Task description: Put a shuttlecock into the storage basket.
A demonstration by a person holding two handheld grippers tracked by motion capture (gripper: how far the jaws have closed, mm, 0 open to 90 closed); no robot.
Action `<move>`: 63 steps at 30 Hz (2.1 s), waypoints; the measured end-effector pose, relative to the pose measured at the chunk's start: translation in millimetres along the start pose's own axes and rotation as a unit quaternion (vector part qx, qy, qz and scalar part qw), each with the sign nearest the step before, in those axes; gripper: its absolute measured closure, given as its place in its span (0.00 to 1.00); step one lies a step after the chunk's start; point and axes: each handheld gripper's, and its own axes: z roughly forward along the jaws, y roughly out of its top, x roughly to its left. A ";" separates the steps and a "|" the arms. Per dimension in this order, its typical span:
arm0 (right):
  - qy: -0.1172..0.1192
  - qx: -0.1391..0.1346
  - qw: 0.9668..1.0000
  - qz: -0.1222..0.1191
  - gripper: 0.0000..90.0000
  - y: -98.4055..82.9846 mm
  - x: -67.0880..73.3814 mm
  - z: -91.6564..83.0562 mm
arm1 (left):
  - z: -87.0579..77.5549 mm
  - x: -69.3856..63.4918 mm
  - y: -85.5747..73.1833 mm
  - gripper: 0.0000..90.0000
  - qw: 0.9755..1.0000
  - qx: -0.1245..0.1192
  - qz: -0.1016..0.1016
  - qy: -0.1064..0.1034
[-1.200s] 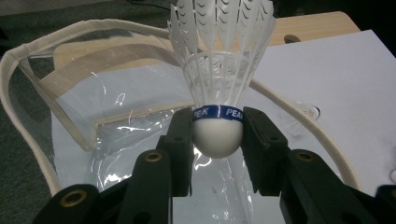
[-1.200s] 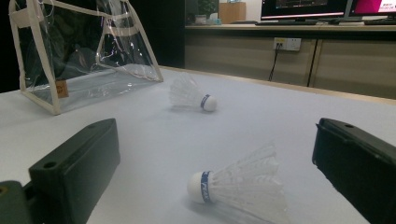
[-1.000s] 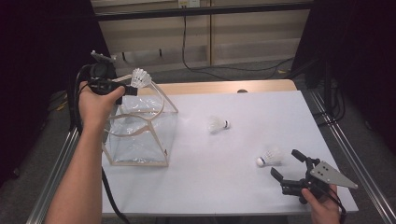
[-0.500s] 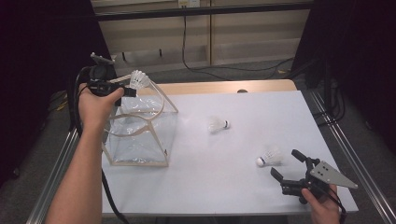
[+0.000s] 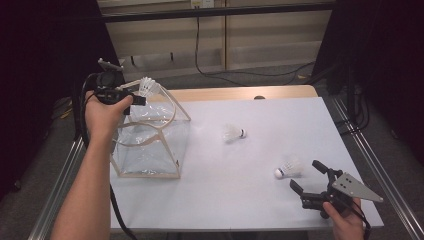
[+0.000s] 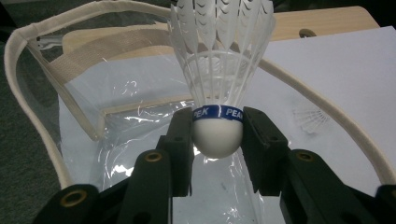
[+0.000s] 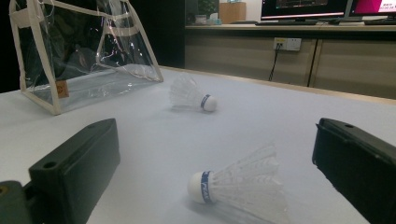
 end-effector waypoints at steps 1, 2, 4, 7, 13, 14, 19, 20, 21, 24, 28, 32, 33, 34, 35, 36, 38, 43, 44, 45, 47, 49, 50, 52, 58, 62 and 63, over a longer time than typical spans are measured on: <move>0.000 0.000 1.000 0.000 0.01 0.0 0.0 0.0 | 0.6 0.0 -0.3 0.73 1.000 -0.002 -0.001 0.001; 0.000 0.000 1.000 -0.001 0.01 0.0 -0.1 0.0 | 0.6 0.4 -0.4 0.73 1.000 0.001 -0.001 0.001; 0.000 0.001 1.000 0.000 0.01 0.0 0.0 0.0 | 1.3 0.9 -0.9 0.73 1.000 0.000 -0.003 0.002; 0.000 0.001 1.000 -0.001 0.01 0.0 0.0 -0.1 | 1.7 1.7 -1.3 0.73 1.000 0.001 -0.003 0.004; 0.000 0.000 1.000 0.000 0.01 0.0 0.1 -0.1 | 3.5 2.3 -2.1 0.73 1.000 0.001 -0.005 0.007; 0.001 0.000 1.000 0.000 0.01 0.0 0.2 0.0 | 4.0 2.1 -2.2 0.73 1.000 0.000 -0.006 0.008; 0.000 0.000 1.000 0.000 0.01 0.0 0.0 -0.1 | 5.6 1.8 -2.5 0.73 1.000 0.001 -0.007 0.009; 0.000 0.000 1.000 -0.001 0.01 0.0 0.0 -0.1 | 5.9 1.9 -2.6 0.73 1.000 0.001 -0.007 0.008; 0.000 0.000 1.000 0.000 0.01 0.0 0.0 -0.1 | 6.3 2.1 -2.7 0.73 1.000 0.002 -0.006 0.008; 0.000 0.000 1.000 -0.001 0.01 0.0 -0.1 0.0 | 7.5 2.4 -2.9 0.73 1.000 0.003 -0.006 0.009; 0.000 0.000 1.000 0.000 0.01 -0.1 -0.1 0.0 | 9.5 2.9 -3.7 0.73 1.000 0.006 -0.005 0.009; 0.000 0.000 1.000 -0.001 0.01 0.0 -0.1 -0.1 | 11.9 2.8 -4.7 0.73 1.000 0.006 -0.008 0.010; 0.000 0.000 1.000 0.000 0.01 -0.1 -0.1 -0.1 | 12.1 2.7 -4.8 0.73 1.000 0.006 -0.007 0.011; 0.000 0.000 1.000 0.000 0.01 -0.1 -0.1 -0.1 | 12.0 2.7 -4.8 0.73 1.000 0.005 -0.007 0.011; 0.000 0.000 1.000 -0.001 0.01 -0.1 -0.1 -0.1 | 12.1 2.7 -4.7 0.73 1.000 0.006 -0.008 0.010; 0.000 0.000 1.000 0.000 0.01 -0.1 -0.1 -0.2 | 12.3 2.5 -4.7 0.73 1.000 0.005 -0.009 0.009; 0.000 0.001 1.000 0.000 0.01 -0.1 -0.2 -0.1 | 12.5 2.7 -4.7 0.73 1.000 0.005 -0.009 0.010; 0.001 0.001 1.000 0.000 0.01 -0.2 0.0 0.1 | 13.9 3.1 -5.0 0.73 1.000 0.011 -0.007 0.010; 0.000 0.001 1.000 0.000 0.01 -0.2 0.1 0.1 | 14.4 3.1 -5.2 0.73 1.000 0.009 -0.007 0.009; 0.001 0.001 1.000 0.000 0.01 -0.2 0.0 0.0 | 14.6 3.2 -5.2 0.73 1.000 0.011 -0.007 0.009; 0.000 0.002 1.000 0.000 0.01 -0.2 -0.1 -0.1 | 15.4 3.1 -5.5 0.73 1.000 0.010 -0.008 0.010; 0.001 0.001 1.000 0.000 0.01 -0.3 -0.2 0.1 | 15.9 3.4 -5.7 0.73 1.000 0.014 -0.006 0.010; 0.001 0.002 1.000 0.000 0.01 -0.3 -0.1 0.1 | 16.2 3.6 -5.8 0.73 1.000 0.015 -0.006 0.009; 0.001 0.002 1.000 0.001 0.01 -0.3 -0.1 0.2 | 16.7 4.1 -6.3 0.73 1.000 0.017 -0.007 0.010; 0.001 0.002 1.000 0.000 0.01 -0.4 0.0 0.2 | 18.4 4.7 -7.4 0.73 1.000 0.017 -0.009 0.010; 0.001 0.002 1.000 0.000 0.01 -0.3 -0.1 0.3 | 19.4 4.2 -7.4 0.72 1.000 0.016 -0.010 0.010; 0.001 0.002 1.000 0.000 0.01 -0.3 0.0 0.2 | 19.5 4.0 -7.3 0.72 1.000 0.018 -0.010 0.010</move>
